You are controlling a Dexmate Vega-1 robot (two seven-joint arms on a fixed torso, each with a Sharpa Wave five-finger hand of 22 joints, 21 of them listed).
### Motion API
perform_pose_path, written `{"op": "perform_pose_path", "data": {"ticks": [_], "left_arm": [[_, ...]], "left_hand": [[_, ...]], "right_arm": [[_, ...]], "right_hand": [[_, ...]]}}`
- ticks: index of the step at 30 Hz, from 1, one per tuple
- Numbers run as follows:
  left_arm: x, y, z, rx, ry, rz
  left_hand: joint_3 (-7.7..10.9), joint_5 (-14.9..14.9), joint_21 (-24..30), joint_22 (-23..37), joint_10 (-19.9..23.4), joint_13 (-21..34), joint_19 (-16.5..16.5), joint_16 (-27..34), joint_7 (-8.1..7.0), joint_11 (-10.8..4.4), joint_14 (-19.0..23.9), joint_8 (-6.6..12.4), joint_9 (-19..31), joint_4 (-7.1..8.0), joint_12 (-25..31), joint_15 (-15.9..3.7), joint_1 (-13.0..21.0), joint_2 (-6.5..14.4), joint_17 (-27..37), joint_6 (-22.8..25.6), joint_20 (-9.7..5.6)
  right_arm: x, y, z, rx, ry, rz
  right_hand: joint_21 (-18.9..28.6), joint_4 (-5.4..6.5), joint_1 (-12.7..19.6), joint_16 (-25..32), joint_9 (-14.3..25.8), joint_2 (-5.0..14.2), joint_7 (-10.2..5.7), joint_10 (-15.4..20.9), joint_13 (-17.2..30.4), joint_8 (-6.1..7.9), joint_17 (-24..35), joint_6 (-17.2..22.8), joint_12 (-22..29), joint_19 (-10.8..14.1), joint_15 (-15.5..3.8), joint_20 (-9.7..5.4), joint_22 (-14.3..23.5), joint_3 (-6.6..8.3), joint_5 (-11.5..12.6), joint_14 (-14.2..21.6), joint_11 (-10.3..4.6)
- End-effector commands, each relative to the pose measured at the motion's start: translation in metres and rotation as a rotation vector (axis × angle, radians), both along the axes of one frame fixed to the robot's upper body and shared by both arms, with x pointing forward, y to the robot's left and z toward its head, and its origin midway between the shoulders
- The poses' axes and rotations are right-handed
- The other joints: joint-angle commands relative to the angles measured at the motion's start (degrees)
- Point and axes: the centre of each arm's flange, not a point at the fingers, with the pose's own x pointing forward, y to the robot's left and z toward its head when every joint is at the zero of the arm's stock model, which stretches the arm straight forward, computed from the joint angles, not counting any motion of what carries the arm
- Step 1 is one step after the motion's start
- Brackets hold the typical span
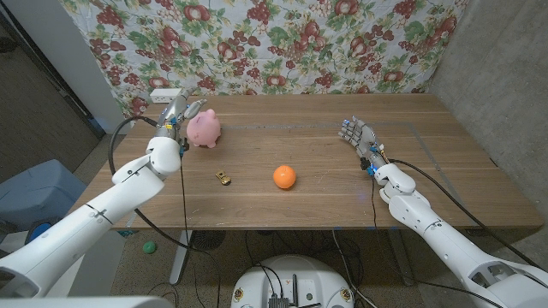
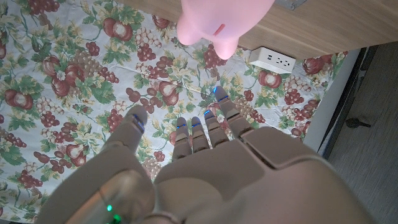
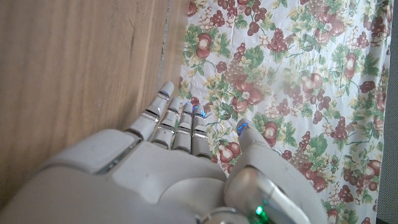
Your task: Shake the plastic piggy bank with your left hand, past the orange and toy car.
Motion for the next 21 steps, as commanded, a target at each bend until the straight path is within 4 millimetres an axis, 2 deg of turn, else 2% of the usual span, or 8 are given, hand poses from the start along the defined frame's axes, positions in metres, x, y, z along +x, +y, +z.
{"op": "perform_pose_path", "data": {"ticks": [1, 7, 11, 21], "left_arm": [[-0.0107, 0.0099, 0.0058, 0.079, 0.049, 0.037], [-0.0134, 0.012, 0.0088, 0.102, 0.054, 0.049], [-0.0143, 0.0119, 0.0104, 0.117, 0.059, 0.067], [-0.0146, 0.0124, 0.0123, 0.102, 0.074, 0.122]], "left_hand": [[-0.58, -0.12, -0.4, 0.28, -0.49, 0.07, 0.2, -0.3, -0.77, -0.37, 0.17, -0.36, 0.17, -0.01, -0.25, -0.35, 0.11, -1.2, 0.15, -0.42, -0.02], [-1.2, -0.17, -0.74, 0.29, -1.16, 0.11, 0.18, -0.48, -1.14, -0.65, -0.29, -0.59, 0.21, -0.01, -0.48, -0.41, -0.11, -2.19, 0.18, -1.42, -0.26], [-2.14, -0.3, -1.28, 0.32, -2.03, 0.16, -0.1, -0.64, -1.53, -0.7, -0.91, -0.62, 0.27, -0.02, -0.67, -0.43, -0.59, -3.81, 0.23, -2.41, -0.5], [-4.78, -0.29, -3.72, 0.47, -5.8, 0.33, -2.28, -0.96, -2.81, -1.59, -4.24, -0.46, 0.43, -0.06, -1.01, -0.29, -0.88, -9.68, 0.42, -6.9, -0.77]], "right_arm": [[-0.0014, 0.0023, -0.0018, -0.002, -0.007, 0.012], [-0.0038, 0.0021, -0.0033, -0.002, -0.008, 0.01], [-0.0055, 0.0017, -0.0037, 0.0, -0.011, 0.006], [-0.0064, 0.0015, -0.006, 0.009, -0.008, 0.003]], "right_hand": [[-0.39, -0.33, 0.04, 0.2, 0.19, 0.08, 0.11, 0.29, 0.3, 0.26, 0.2, 0.53, -0.03, 0.7, 0.12, -0.07, 0.32, 0.13, 0.44, 0.17, -0.04], [-0.53, -0.36, -0.04, 0.18, 0.19, 0.09, 0.09, 0.35, 0.3, 0.25, 0.21, 0.55, -0.04, 0.79, 0.24, -0.06, 0.32, 0.13, 0.44, 0.17, -0.01], [-0.6, -0.37, -0.1, 0.18, 0.19, 0.06, 0.05, 0.39, 0.3, 0.24, 0.21, 0.55, -0.03, 0.82, 0.19, -0.04, 0.33, 0.11, 0.43, 0.18, 0.06], [-0.83, -0.37, -0.29, 0.21, 0.2, 0.07, 0.07, 0.4, 0.31, 0.25, 0.22, 0.65, -0.07, 0.97, 0.15, -0.02, 0.33, 0.09, 0.41, 0.32, 0.07]]}}
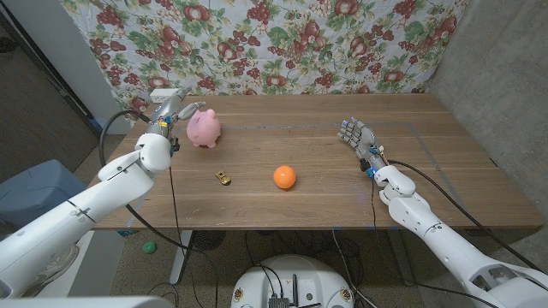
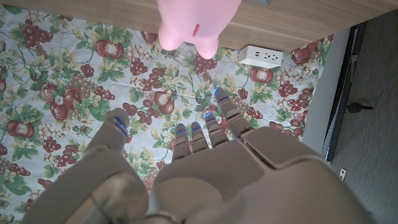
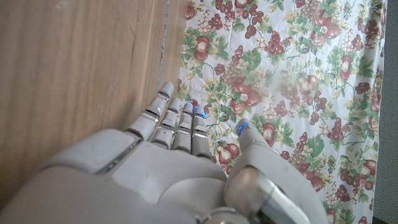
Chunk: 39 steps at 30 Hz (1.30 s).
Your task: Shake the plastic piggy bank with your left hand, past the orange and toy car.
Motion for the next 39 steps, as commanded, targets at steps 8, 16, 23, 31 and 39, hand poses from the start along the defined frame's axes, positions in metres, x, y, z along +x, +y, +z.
{"op": "perform_pose_path", "data": {"ticks": [8, 16, 23, 31, 39], "left_arm": [[-0.003, 0.002, 0.009, -0.016, 0.061, 0.086], [-0.003, 0.004, 0.011, -0.051, 0.125, 0.126], [-0.001, 0.006, 0.011, -0.074, 0.15, 0.128], [0.002, 0.009, 0.014, -0.11, 0.19, 0.134], [0.01, 0.016, 0.015, -0.153, 0.228, 0.105]], "left_hand": [[-2.62, 0.13, -3.85, 0.22, -3.62, 0.69, -4.33, 0.07, 5.11, 2.77, -4.53, 0.96, 0.39, 0.64, 0.39, 0.3, 0.37, -5.39, 0.4, -4.61, -2.68], [-5.6, 0.36, -8.7, 0.21, -11.59, 1.06, -10.03, -0.36, 11.08, 9.1, -12.11, 0.26, 0.6, 1.39, -0.21, 5.51, -1.91, -7.7, 0.53, -12.12, -0.9], [-6.28, 0.42, -10.05, 0.29, -14.38, 1.15, -11.65, -0.37, 11.48, 9.91, -14.8, 0.17, 0.66, 1.54, -0.19, 6.36, -2.64, -7.66, 0.58, -14.81, -0.03], [-6.63, 0.45, -10.76, 0.33, -15.99, 1.24, -12.42, -0.25, 11.79, 10.29, -16.08, 0.14, 0.74, 1.34, -0.14, 6.68, -2.63, -7.78, 0.62, -17.07, 0.56], [-6.56, 0.51, -10.96, 0.33, -16.4, 1.27, -12.46, -0.1, 11.69, 10.35, -16.28, 0.35, 0.78, 1.18, 0.0, 7.09, -2.2, -7.51, 0.63, -17.61, 0.77]], "right_arm": [[-0.001, -0.001, -0.001, 0.007, -0.001, -0.005], [0.0, 0.0, 0.0, 0.004, -0.001, -0.003], [0.0, 0.0, 0.0, 0.006, -0.001, -0.004], [0.0, 0.0, -0.001, 0.008, -0.001, -0.005], [0.0, -0.001, -0.002, 0.01, 0.002, -0.007]], "right_hand": [[-0.44, -0.39, -0.45, 0.22, 0.2, 0.06, 0.13, 0.56, 0.32, 0.23, 0.23, 0.65, -0.05, 0.46, 0.3, 0.22, 0.35, 0.08, 0.4, 0.44, 0.15], [-0.62, -0.31, -0.71, 0.28, 0.2, 0.01, 0.12, 0.77, 0.32, 0.29, 0.25, 0.86, 0.0, 0.6, 0.19, 0.24, 0.35, 0.01, 0.36, 0.69, 0.08], [-0.77, -0.24, -0.92, 0.28, 0.21, 0.01, 0.16, 0.97, 0.33, 0.29, 0.26, 0.94, 0.05, 0.71, 0.31, 0.28, 0.35, -0.04, 0.34, 0.76, 0.05], [-0.94, -0.24, -1.08, 0.24, 0.21, 0.0, 0.13, 0.97, 0.34, 0.3, 0.27, 1.01, 0.01, 0.86, 0.22, 0.32, 0.36, -0.06, 0.32, 0.73, 0.12], [-1.1, -0.28, -1.16, 0.22, 0.21, 0.01, 0.14, 0.95, 0.35, 0.28, 0.26, 1.03, -0.03, 0.95, 0.37, 0.35, 0.37, -0.05, 0.32, 0.76, 0.05]]}}
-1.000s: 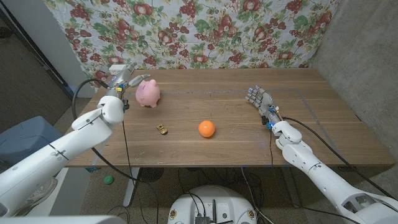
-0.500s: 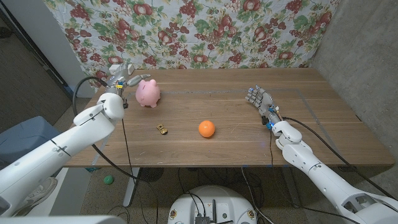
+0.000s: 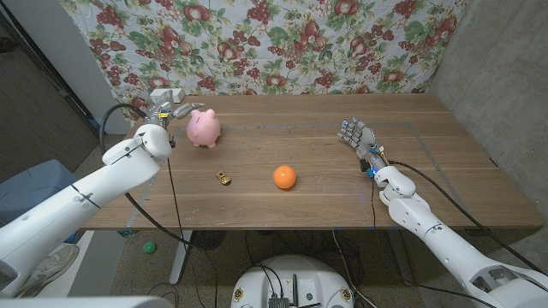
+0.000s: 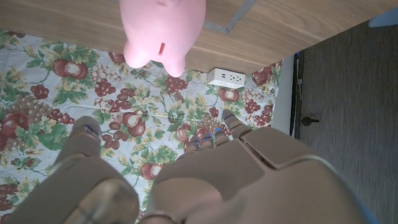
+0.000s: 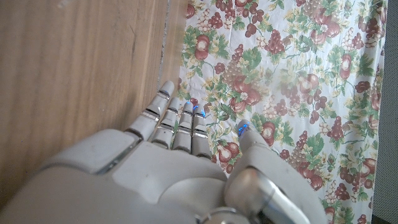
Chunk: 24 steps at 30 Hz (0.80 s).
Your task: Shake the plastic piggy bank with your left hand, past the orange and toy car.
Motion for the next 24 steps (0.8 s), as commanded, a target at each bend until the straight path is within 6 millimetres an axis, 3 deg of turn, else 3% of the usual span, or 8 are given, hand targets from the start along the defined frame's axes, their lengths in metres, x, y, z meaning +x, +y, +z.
{"op": "perform_pose_path", "data": {"ticks": [1, 7, 11, 24], "left_arm": [[0.01, 0.009, 0.002, -0.061, 0.055, -0.019], [0.017, 0.012, 0.004, -0.055, 0.078, -0.054], [0.023, 0.016, 0.006, -0.033, 0.105, -0.078], [0.038, 0.028, 0.016, 0.017, 0.197, -0.087]], "left_hand": [[-0.14, 0.29, -0.15, 0.07, -5.16, 0.23, -0.25, 0.13, 0.01, 0.36, -2.34, 0.21, 0.27, -0.18, 0.23, 0.48, 0.33, 0.33, 0.11, -3.48, 0.38], [-0.02, 0.33, -0.22, 0.07, -5.07, 0.25, -0.09, 0.31, -0.54, 0.17, -2.19, 0.48, 0.28, -0.27, 0.44, 0.43, 0.71, 0.62, 0.11, -3.49, 0.36], [0.12, 0.37, -0.28, 0.07, -4.59, 0.28, 0.23, 0.53, -1.76, -0.16, -1.87, 0.89, 0.3, -0.39, 0.82, 0.35, 1.25, 0.94, 0.1, -3.3, 0.22], [0.13, 0.36, 0.07, 0.1, -2.68, 0.31, 2.46, 1.16, -2.13, -0.8, -0.08, 1.81, 0.31, -0.64, 1.74, -0.06, 2.44, 1.0, 0.08, -2.4, 0.06]], "right_arm": [[0.0, 0.0, -0.001, 0.0, 0.003, -0.002], [0.001, 0.0, 0.0, 0.001, 0.004, -0.003], [0.001, 0.0, 0.0, 0.0, 0.006, -0.003], [0.002, 0.001, 0.002, -0.004, 0.01, -0.009]], "right_hand": [[-0.08, -0.29, 0.05, 0.22, 0.21, 0.16, 0.04, 0.22, 0.06, 0.28, 0.26, 0.3, -0.03, 0.56, 0.07, -0.05, 0.04, -0.04, 0.32, 0.46, -0.05], [-0.22, -0.32, 0.01, 0.21, 0.21, 0.19, 0.07, 0.23, 0.06, 0.27, 0.26, 0.31, -0.05, 0.58, 0.14, -0.06, 0.05, -0.02, 0.33, 0.48, 0.0], [-0.28, -0.34, -0.02, 0.19, 0.21, 0.19, 0.08, 0.29, 0.06, 0.25, 0.26, 0.3, -0.04, 0.64, 0.1, -0.02, 0.05, -0.01, 0.33, 0.46, -0.06], [-0.54, -0.4, -0.11, 0.15, 0.21, 0.23, 0.09, 0.24, 0.07, 0.24, 0.27, 0.34, -0.1, 0.77, 0.05, -0.03, 0.06, 0.03, 0.33, 0.46, 0.13]]}}
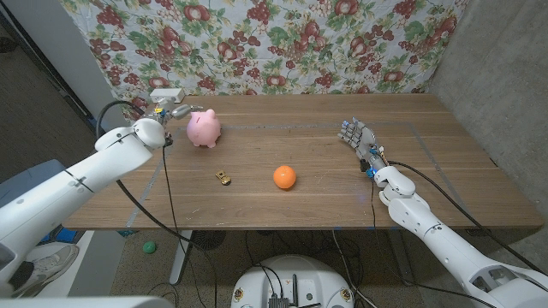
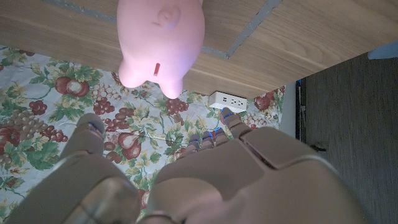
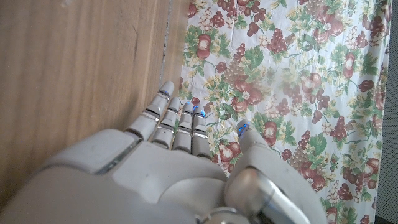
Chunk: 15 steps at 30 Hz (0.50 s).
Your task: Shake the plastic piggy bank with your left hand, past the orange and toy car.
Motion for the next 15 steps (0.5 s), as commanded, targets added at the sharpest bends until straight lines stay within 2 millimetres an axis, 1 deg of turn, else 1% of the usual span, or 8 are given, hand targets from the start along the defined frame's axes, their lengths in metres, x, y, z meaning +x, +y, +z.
{"op": "perform_pose_path", "data": {"ticks": [1, 5, 10, 12, 15], "left_arm": [[0.0128, 0.0094, 0.0079, 0.047, 0.071, -0.008], [0.0154, 0.009, 0.0097, 0.059, 0.08, -0.001], [0.0178, 0.0071, 0.0101, 0.064, 0.092, 0.027], [0.0186, 0.0059, 0.0092, 0.064, 0.095, 0.037], [0.0201, 0.0046, 0.0075, 0.054, 0.099, 0.045]], "left_hand": [[0.12, 0.36, 0.28, 0.1, -3.03, 0.33, 0.59, 0.24, -0.57, -0.33, -0.03, 0.38, 0.32, -0.16, 0.66, -0.06, 0.69, -0.12, 0.09, -1.87, 0.08], [0.1, 0.36, 0.24, 0.1, -2.8, 0.33, 0.74, 0.36, -0.55, -0.37, 0.41, 0.58, 0.33, -0.21, 0.74, -0.16, 0.92, -0.18, 0.09, -1.58, 0.06], [0.03, 0.37, 0.41, 0.09, -2.26, 0.34, 1.68, 0.52, -0.44, -0.5, 1.13, 0.91, 0.33, -0.28, 0.92, -0.13, 1.34, -0.31, 0.09, -1.07, 0.22], [0.02, 0.38, 0.49, 0.09, -1.98, 0.35, 2.12, 0.57, -0.83, -0.57, 1.44, 1.02, 0.33, -0.31, 1.01, -0.07, 1.57, -0.34, 0.08, -0.91, 0.17], [0.0, 0.4, 0.56, 0.07, -1.38, 0.36, 2.76, 0.64, -0.56, -0.48, 1.95, 1.32, 0.33, -0.37, 1.19, 0.02, 2.01, -0.4, 0.07, -0.42, 0.35]], "right_arm": [[0.0008, 0.0006, 0.0027, -0.002, 0.002, -0.005], [0.0017, 0.0007, 0.0032, -0.002, 0.003, -0.006], [0.0035, 0.0006, 0.0034, -0.003, 0.004, -0.003], [0.0044, 0.0005, 0.0031, 0.0, 0.006, -0.003], [0.0054, 0.0001, 0.0028, -0.001, 0.007, 0.0]], "right_hand": [[-0.08, -0.4, -0.12, 0.15, 0.21, 0.25, 0.05, 0.27, 0.08, 0.24, 0.28, 0.35, -0.1, 0.57, 0.05, 0.18, 0.07, 0.04, 0.34, 0.45, 0.11], [-0.17, -0.41, -0.15, 0.15, 0.21, 0.27, 0.06, 0.27, 0.09, 0.25, 0.28, 0.39, -0.11, 0.59, -0.02, 0.2, 0.07, 0.06, 0.34, 0.47, 0.05], [-0.32, -0.44, -0.2, 0.11, 0.22, 0.29, 0.02, 0.36, 0.09, 0.23, 0.29, 0.37, -0.09, 0.63, 0.12, 0.21, 0.08, 0.09, 0.34, 0.44, 0.05], [-0.37, -0.43, -0.23, 0.12, 0.22, 0.3, 0.04, 0.38, 0.09, 0.25, 0.29, 0.44, -0.09, 0.65, -0.06, 0.2, 0.08, 0.09, 0.34, 0.48, 0.05], [-0.41, -0.43, -0.25, 0.15, 0.22, 0.3, 0.03, 0.4, 0.1, 0.24, 0.3, 0.42, -0.09, 0.69, 0.04, 0.22, 0.08, 0.1, 0.34, 0.55, 0.03]]}}
